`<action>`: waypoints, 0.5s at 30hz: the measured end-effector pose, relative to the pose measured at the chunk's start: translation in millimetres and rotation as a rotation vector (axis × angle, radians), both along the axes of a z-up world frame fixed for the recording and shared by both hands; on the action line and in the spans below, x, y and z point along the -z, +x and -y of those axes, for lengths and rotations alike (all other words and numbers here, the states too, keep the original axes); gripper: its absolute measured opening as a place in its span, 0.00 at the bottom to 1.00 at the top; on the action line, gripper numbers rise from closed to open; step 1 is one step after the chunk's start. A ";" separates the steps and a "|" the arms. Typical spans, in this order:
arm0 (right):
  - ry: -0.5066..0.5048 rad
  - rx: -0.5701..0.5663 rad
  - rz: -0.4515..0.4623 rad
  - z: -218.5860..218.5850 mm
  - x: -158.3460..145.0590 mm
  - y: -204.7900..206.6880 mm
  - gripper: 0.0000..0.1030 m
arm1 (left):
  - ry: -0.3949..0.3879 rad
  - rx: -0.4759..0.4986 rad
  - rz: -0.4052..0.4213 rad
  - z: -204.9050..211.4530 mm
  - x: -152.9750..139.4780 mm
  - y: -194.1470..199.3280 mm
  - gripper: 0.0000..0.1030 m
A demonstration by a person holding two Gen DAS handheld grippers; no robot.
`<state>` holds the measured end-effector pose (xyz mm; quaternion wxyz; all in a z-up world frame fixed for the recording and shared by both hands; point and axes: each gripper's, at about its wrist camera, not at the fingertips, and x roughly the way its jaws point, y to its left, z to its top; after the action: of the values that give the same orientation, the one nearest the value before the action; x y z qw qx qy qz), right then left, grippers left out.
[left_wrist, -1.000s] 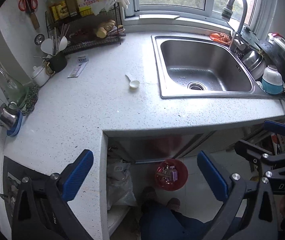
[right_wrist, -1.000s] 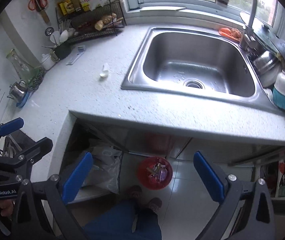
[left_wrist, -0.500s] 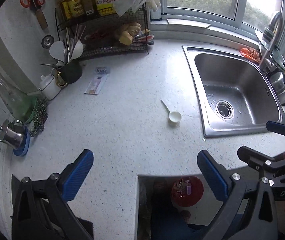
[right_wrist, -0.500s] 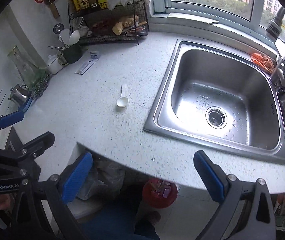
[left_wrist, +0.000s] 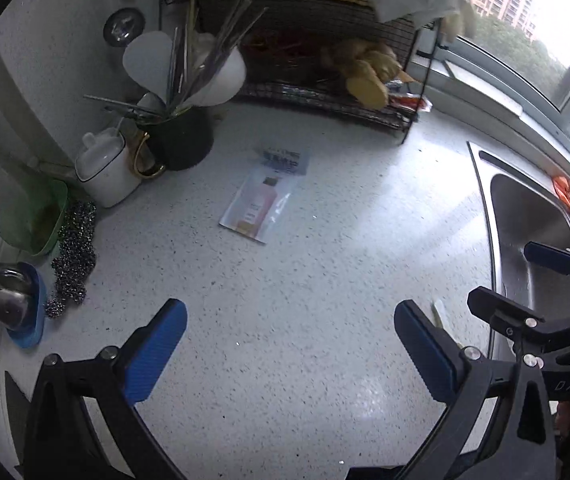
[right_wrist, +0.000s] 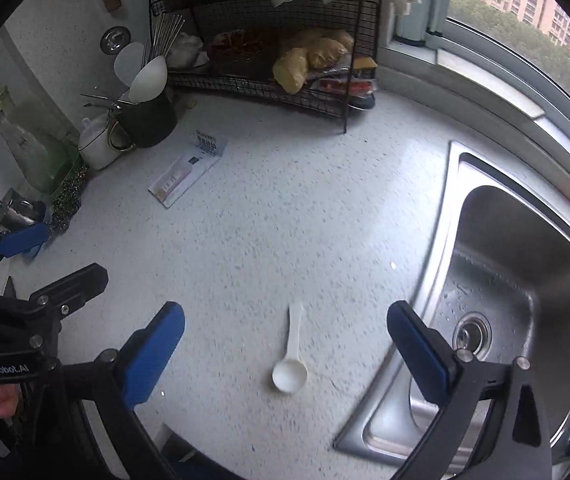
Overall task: Collect trash
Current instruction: 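Raise both open tools back up over the counter, then grasp the pink-printed sachet packet with the right tool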
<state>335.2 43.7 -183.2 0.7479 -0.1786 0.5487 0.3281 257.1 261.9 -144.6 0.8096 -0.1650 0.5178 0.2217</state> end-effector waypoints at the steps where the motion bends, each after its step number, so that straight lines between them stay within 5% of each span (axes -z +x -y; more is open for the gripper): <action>1: 0.004 -0.016 0.003 -5.0 2.5 3.4 0.98 | -0.006 -0.028 -0.004 -12.0 4.5 2.3 1.00; 15: -0.022 -0.244 -0.049 -123.3 61.8 54.2 0.98 | -0.059 -0.259 -0.024 -107.0 41.8 7.9 1.00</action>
<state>389.5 166.9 -244.9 0.6869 -0.2442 0.5444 0.4150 265.0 368.9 -186.4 0.7626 -0.2517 0.5083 0.3111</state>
